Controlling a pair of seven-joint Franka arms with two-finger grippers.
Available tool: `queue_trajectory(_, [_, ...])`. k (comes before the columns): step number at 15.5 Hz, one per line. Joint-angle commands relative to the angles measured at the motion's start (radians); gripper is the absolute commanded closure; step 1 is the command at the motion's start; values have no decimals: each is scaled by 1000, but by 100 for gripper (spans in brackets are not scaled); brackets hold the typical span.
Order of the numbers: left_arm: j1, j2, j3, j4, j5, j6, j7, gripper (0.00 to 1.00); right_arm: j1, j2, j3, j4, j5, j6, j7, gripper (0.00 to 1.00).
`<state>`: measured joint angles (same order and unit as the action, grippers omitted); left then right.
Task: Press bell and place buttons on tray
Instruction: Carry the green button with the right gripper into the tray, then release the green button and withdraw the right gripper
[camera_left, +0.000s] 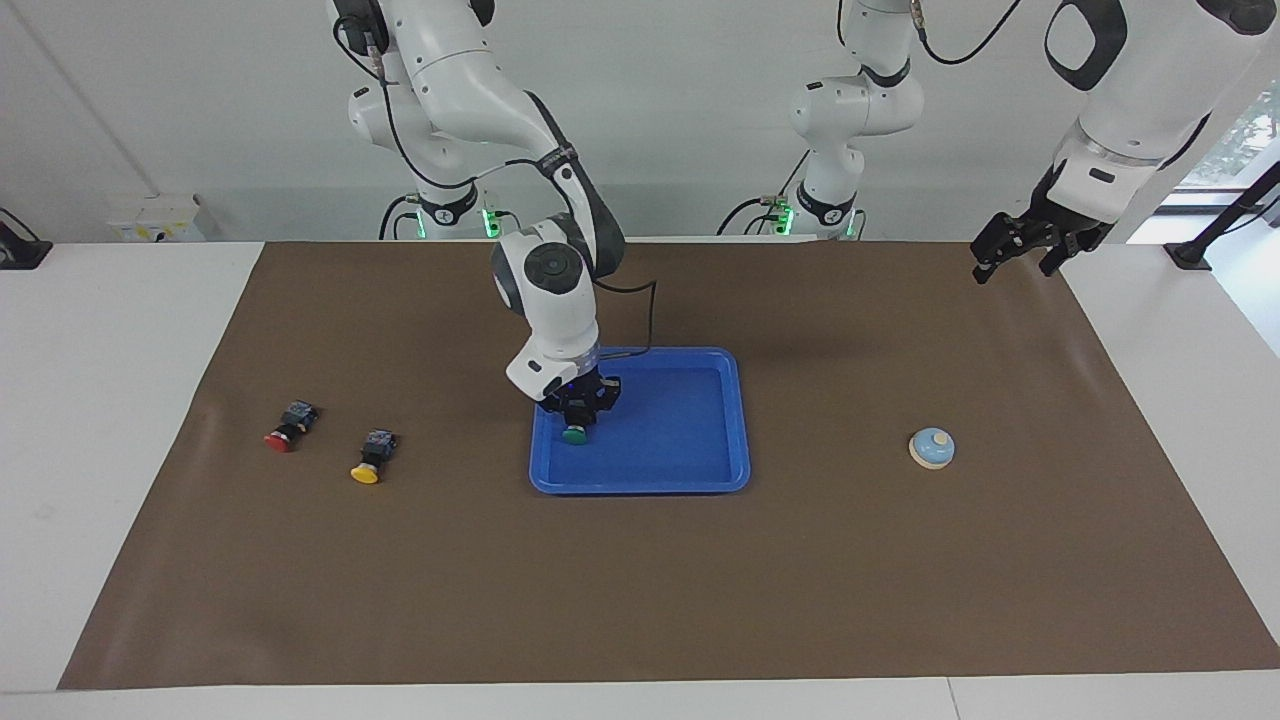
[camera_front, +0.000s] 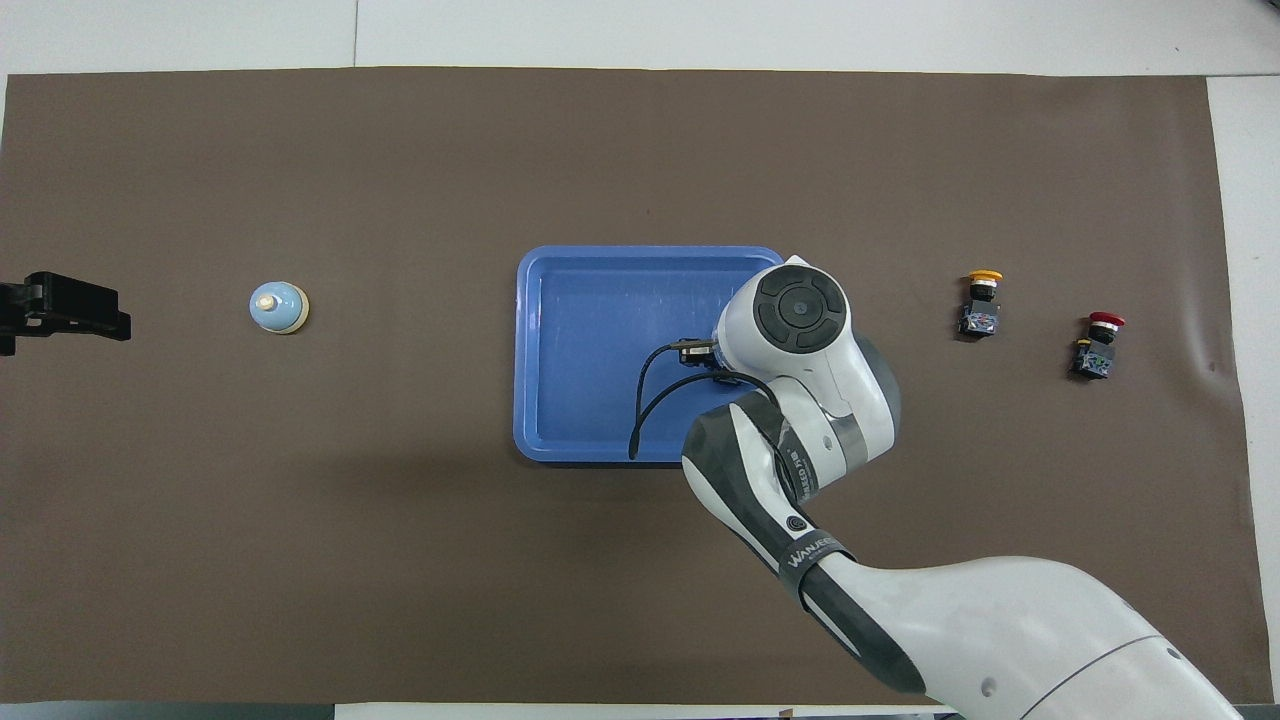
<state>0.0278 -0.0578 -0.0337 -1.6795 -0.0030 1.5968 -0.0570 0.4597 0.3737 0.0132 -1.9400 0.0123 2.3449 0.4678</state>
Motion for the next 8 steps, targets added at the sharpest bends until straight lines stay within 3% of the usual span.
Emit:
queue_trajectory(1, [-5,-14,6,-14,1,-3,6,0,-7,-29,-1,-10,8,-7,21,0])
queue_trajectory(4, [-5,-14,6,-13,1,-3,6,0,-33,-74,-10,53,8,-119,43,0])
queue_trajectory(8, [-5,-14,6,-14,1,-3,6,0,-142,-156,-10,92,6,-240,19,0])
